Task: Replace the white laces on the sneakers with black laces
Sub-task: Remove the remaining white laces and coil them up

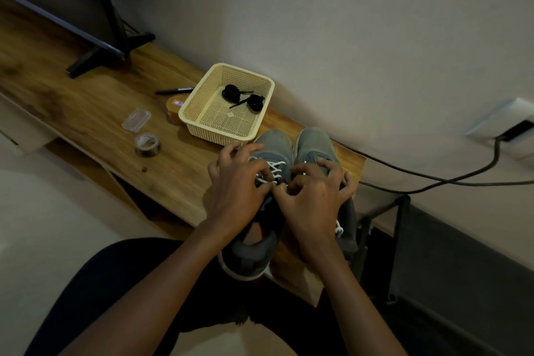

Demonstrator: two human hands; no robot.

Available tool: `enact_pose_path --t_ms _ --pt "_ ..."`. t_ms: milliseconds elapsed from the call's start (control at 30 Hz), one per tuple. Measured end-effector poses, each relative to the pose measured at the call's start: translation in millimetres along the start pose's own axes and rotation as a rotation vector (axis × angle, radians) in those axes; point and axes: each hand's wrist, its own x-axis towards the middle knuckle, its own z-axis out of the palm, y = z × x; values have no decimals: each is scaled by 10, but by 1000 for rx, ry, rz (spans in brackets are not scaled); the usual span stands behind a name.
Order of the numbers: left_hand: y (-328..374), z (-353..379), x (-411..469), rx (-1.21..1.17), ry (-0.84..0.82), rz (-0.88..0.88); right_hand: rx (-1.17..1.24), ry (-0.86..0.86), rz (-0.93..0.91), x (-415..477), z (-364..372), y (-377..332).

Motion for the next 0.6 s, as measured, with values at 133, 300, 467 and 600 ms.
enact_pose_path --t_ms 133,300,467,600 --pt "-42 -41 45 -229 152 -149 -13 -16 15 -5 17 24" --pt "-62 -59 66 -216 31 -82 -5 -1 22 -9 21 19" --pt "-16 -28 1 13 -89 65 -7 -1 15 -8 30 20" --pt "-28 -13 2 86 -96 61 4 -18 24 -9 32 28"
